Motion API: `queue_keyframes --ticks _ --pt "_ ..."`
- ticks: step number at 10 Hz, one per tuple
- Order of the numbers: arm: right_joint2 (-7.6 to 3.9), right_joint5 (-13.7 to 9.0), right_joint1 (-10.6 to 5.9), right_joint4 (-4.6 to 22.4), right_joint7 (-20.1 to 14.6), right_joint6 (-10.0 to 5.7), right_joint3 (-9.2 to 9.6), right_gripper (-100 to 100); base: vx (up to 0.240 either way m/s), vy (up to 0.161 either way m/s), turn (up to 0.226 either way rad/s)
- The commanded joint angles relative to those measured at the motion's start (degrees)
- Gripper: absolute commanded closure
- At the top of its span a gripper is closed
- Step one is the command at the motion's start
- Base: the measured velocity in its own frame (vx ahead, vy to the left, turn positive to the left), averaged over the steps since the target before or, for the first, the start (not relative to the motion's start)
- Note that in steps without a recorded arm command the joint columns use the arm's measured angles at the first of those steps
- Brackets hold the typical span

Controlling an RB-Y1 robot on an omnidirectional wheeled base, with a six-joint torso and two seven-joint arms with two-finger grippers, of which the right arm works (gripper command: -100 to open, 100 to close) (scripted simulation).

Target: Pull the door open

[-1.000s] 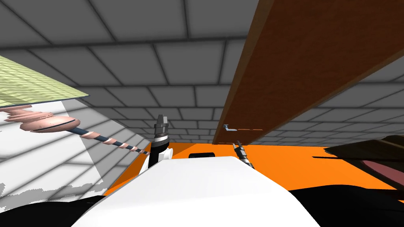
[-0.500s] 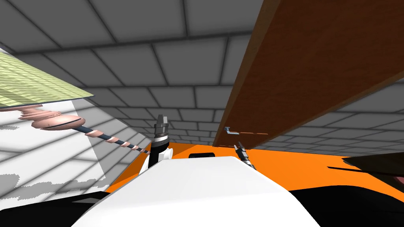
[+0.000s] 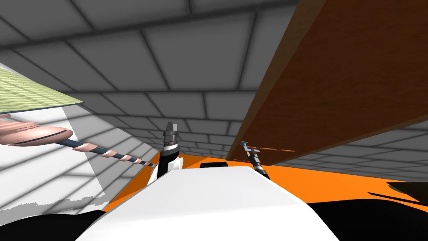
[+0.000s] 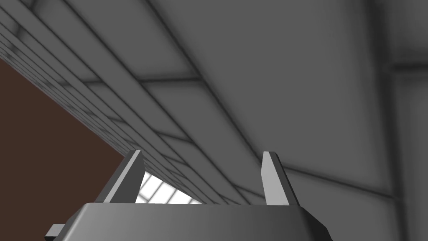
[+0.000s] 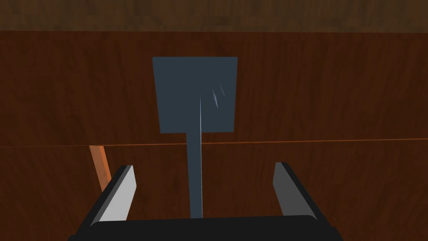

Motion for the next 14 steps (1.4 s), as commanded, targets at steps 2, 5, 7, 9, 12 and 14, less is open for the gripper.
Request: queue_keyframes --ticks 2,5,7,9,12,14 --pt "0.00 0.0 0.00 0.0 0.0 0.00 0.00 100 0.045 -0.010 0.004" --pt "0.00 0.0 0.00 0.0 0.0 0.00 0.00 100 -0.032 0.005 -0.004" --pt "0.00 0.0 0.00 0.0 0.0 0.00 0.00 100 -0.005 -0.001 0.001" --pt "-0.56 0.2 0.29 0.9 -0.5 -0.97 0.39 100 -0.132 -0.056 0.155" --pt "-1.46 0.6 0.60 2.1 -1.5 -2.87 1.01 100 -0.210 -0.056 0.154" --pt "-2.12 0.9 0.83 3.0 -2.2 -4.25 1.46 100 -0.183 -0.039 0.163"
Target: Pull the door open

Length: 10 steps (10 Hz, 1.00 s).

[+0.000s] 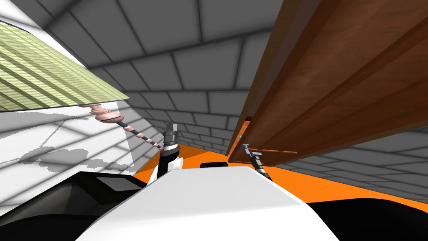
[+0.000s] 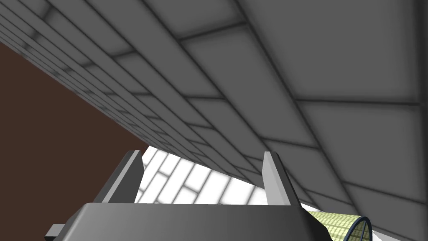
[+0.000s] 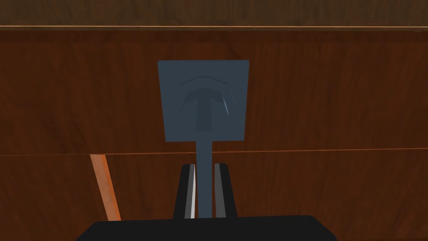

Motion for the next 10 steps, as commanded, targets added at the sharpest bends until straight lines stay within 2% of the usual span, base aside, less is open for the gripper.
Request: queue_keyframes --ticks 1,4,5,10 --pt "-0.60 0.2 -0.04 1.1 -0.6 -1.55 0.28 100 -0.223 -0.035 0.153" --pt "-1.44 0.5 0.25 2.2 -1.5 -3.35 0.86 100 -0.206 -0.043 0.150" --pt "-1.32 0.4 0.29 1.8 -1.3 -2.74 0.72 100 -0.087 -0.025 0.026" --pt "0.28 0.5 -3.32 2.9 0.4 0.38 -1.04 100 -0.205 -0.046 0.166"
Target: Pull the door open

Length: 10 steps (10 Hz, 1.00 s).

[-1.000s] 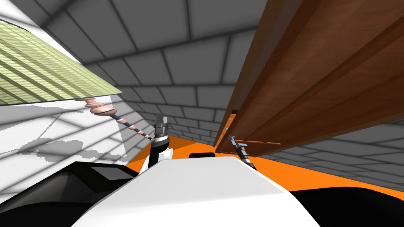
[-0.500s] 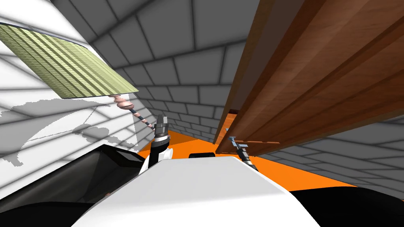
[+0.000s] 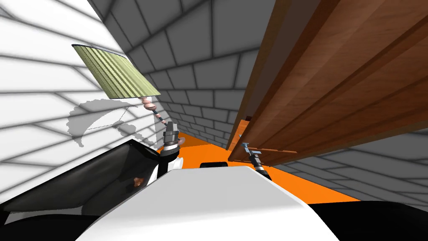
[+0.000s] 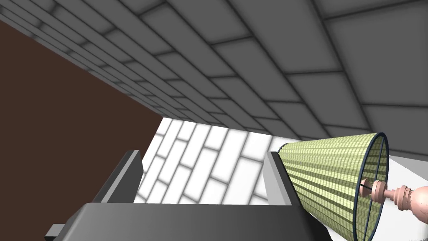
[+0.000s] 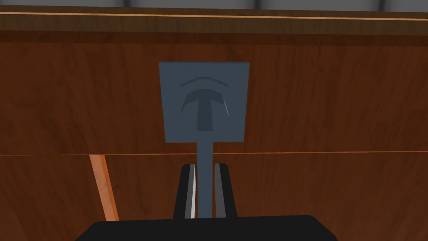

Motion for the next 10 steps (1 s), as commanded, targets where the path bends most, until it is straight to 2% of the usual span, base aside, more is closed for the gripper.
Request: queue_keyframes --ticks 1,6,10 --pt "0.80 0.0 -1.44 0.1 1.0 1.92 -0.97 100 -0.259 -0.056 0.216" --pt "2.82 0.0 -6.29 1.4 3.2 6.01 -3.44 100 -0.211 -0.062 0.225" --pt "4.75 0.0 -10.93 2.6 5.4 9.92 -5.80 100 -0.274 -0.067 0.238"
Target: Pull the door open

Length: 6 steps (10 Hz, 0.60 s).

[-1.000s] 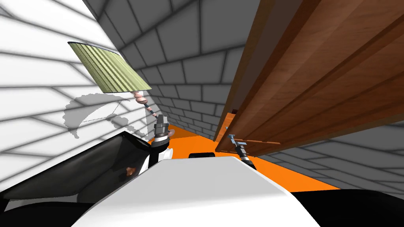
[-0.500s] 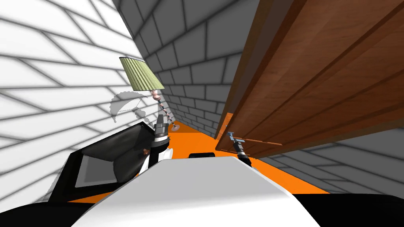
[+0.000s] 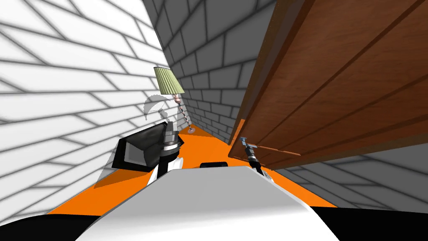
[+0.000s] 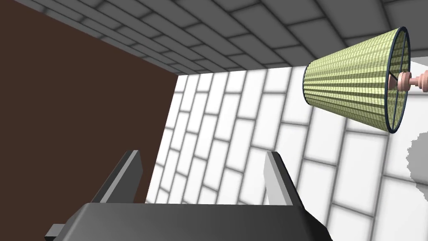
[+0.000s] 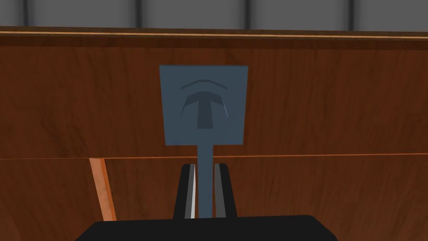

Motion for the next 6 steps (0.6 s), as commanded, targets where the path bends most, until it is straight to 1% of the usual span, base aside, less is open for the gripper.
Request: queue_keyframes --ticks 1,2,3,5,6 --pt "0.78 0.1 -1.23 0.1 0.8 1.52 -0.69 100 -0.258 -0.070 0.196" --pt "1.21 0.1 -2.28 0.3 1.3 2.39 -1.22 100 -0.248 -0.050 0.192" --pt "1.45 0.1 -2.84 0.5 1.6 2.87 -1.51 100 -0.234 -0.046 0.148" --pt "1.96 0.0 -4.06 0.8 2.1 3.90 -2.13 100 -0.224 -0.021 0.106" --pt "1.71 0.0 -3.66 0.8 2.0 3.57 -2.01 100 -0.090 -0.005 0.024"
